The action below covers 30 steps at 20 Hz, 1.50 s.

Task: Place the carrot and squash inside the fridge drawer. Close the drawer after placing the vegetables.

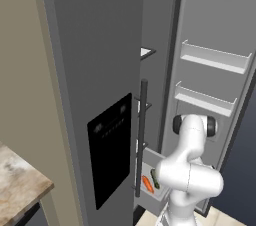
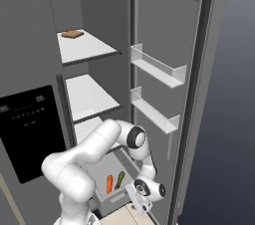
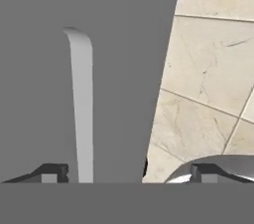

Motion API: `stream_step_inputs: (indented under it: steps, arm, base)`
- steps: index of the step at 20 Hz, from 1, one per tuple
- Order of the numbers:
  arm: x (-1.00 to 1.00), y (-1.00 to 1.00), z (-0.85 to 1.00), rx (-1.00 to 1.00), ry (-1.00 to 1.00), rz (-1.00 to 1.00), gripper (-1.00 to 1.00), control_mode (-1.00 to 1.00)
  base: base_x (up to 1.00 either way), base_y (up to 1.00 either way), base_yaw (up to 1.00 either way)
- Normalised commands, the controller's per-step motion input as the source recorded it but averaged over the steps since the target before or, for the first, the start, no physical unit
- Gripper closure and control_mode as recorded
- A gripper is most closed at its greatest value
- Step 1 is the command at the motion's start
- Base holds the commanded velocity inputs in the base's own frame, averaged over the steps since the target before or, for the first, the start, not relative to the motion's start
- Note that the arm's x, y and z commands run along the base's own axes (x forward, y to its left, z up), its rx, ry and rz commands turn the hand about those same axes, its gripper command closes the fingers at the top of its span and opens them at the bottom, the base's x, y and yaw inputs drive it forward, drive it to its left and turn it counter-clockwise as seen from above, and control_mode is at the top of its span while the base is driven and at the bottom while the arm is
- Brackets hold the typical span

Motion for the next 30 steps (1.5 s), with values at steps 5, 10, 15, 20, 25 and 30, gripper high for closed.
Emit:
stream_step_inputs:
  steps: [5,10,15,20,25,30]
  arm:
    - [0.45,0.31,-0.02,0.08,0.0,0.0,-1.0,-1.0]
    - [0.47,0.39,-0.18,0.09,-0.02,0.0,-1.0,-1.0]
    - [0.43,0.48,-0.05,0.08,-0.05,0.0,-1.0,-1.0]
    - [0.37,0.44,-0.08,0.0,-0.08,-0.06,-1.0,-1.0]
    - [0.4,0.41,-0.05,0.0,-0.04,-0.11,-1.0,-1.0]
    - [0.4,0.54,-0.01,0.0,-0.02,-0.13,-1.0,-1.0]
  base:
    - [0.0,0.0,0.0]
    - [0.0,0.0,0.0]
    - [0.0,0.0,0.0]
    - [0.0,0.0,0.0]
    - [0.0,0.0,0.0]
    - [0.0,0.0,0.0]
